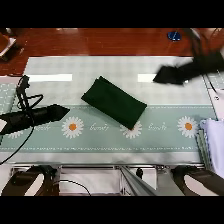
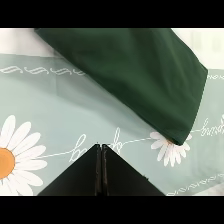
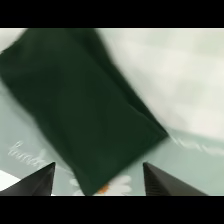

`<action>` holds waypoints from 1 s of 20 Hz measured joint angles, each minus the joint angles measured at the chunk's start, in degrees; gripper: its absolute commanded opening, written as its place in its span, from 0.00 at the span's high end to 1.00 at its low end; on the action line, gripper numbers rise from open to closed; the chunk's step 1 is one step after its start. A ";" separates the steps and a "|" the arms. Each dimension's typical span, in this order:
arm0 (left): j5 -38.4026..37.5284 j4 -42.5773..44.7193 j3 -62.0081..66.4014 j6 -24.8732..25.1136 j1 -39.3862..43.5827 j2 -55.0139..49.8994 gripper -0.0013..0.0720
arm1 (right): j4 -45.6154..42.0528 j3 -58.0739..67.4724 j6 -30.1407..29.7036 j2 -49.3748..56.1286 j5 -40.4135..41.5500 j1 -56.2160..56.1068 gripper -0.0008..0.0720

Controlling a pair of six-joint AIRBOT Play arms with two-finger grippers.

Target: Fold the shirts.

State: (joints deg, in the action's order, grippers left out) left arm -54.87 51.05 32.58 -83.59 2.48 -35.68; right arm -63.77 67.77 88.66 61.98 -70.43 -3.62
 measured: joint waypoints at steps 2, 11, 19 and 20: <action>-0.09 -0.02 0.00 0.00 0.00 0.00 0.95 | 0.87 -18.82 5.53 -11.41 10.21 3.08 0.13; -0.15 -0.13 0.00 -0.02 0.00 0.00 0.95 | 30.05 -47.54 -4.94 -9.70 30.14 -0.24 0.13; -0.13 -1.88 0.00 -0.02 0.00 -0.09 0.95 | 37.27 -32.76 -15.10 15.65 21.86 -1.29 0.35; -0.15 -1.97 0.00 -0.02 0.00 -0.11 0.95 | 37.68 -31.58 -15.82 17.68 21.16 -1.29 0.51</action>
State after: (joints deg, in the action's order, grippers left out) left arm -55.02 49.08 32.58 -83.61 2.48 -35.79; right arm -26.09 36.18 72.84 79.66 -49.28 -4.91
